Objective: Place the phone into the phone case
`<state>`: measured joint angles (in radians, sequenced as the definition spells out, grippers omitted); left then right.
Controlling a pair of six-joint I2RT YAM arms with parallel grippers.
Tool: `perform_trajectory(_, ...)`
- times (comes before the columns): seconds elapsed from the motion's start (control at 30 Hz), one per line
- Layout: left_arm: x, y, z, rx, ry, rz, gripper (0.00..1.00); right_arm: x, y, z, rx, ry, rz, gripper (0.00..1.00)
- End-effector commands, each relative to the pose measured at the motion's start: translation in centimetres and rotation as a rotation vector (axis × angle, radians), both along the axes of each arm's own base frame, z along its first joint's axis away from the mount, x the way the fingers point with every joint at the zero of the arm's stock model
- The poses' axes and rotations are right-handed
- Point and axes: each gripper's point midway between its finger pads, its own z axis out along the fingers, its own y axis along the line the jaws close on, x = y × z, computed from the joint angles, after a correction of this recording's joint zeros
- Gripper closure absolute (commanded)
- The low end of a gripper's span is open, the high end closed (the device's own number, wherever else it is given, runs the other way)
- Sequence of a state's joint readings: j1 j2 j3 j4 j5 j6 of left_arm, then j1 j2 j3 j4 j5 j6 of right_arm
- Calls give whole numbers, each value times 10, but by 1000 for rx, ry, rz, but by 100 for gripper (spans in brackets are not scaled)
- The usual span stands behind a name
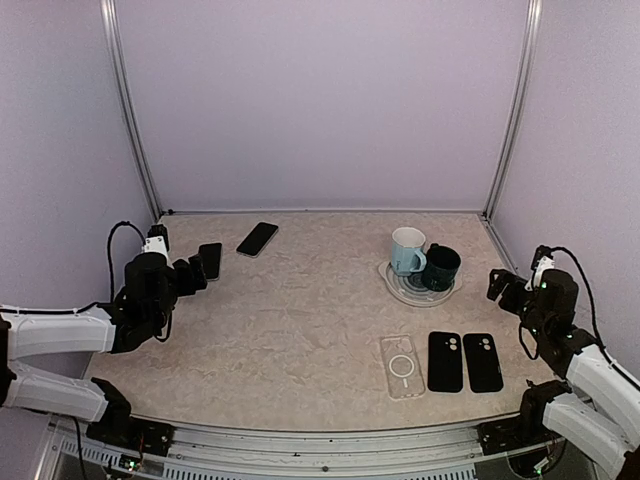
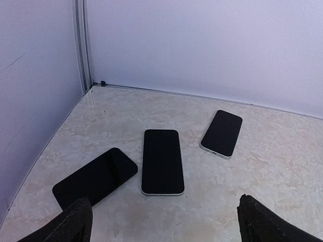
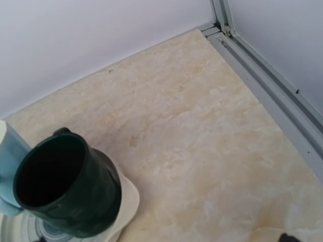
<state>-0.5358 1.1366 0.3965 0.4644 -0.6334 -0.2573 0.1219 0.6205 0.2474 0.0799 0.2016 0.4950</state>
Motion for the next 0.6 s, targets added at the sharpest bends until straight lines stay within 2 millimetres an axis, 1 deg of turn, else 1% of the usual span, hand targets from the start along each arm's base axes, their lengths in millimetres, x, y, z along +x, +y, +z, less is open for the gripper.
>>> perform_trajectory(0.0, 2, -6, 14, -17, -37, -17, 1, 0, -4, 16, 43, -65, -32, 1)
perform_trajectory(0.1, 10, -11, 26, -23, -39, -23, 1, -2, 1, 35, 71, -114, 0, 1)
perform_trajectory(0.17, 17, -17, 30, -19, -12, -26, 1, -5, 8, 52, 82, -178, 42, 1)
perform_trajectory(0.23, 25, -24, 33, -11, 17, -40, 1, -11, 17, 74, 79, -277, 106, 1)
perform_trajectory(0.3, 32, -34, 32, -3, 53, -69, 1, -18, 26, 92, 65, -353, 167, 1)
perform_trajectory(0.37, 38, -44, 28, -3, 92, -104, 1, -22, 35, 108, 48, -384, 223, 1)
perform_trajectory(0.43, 42, -55, 26, -6, 135, -145, 1, -21, 49, 116, 20, -352, 306, 1)
perform_trajectory(0.47, 45, -61, 21, -1, 164, -169, 1, -19, 57, 119, 9, -331, 353, 2)
perform_trajectory(0.5, 47, -68, 21, 3, 184, -201, 1, -17, 65, 121, 4, -311, 406, 3)
perform_trajectory(0.53, 50, -74, 16, 15, 219, -234, 1, -14, 75, 122, 3, -291, 460, 5)
perform_trajectory(0.57, 54, -81, 17, 15, 234, -260, 1, -13, 85, 123, 5, -277, 522, 6)
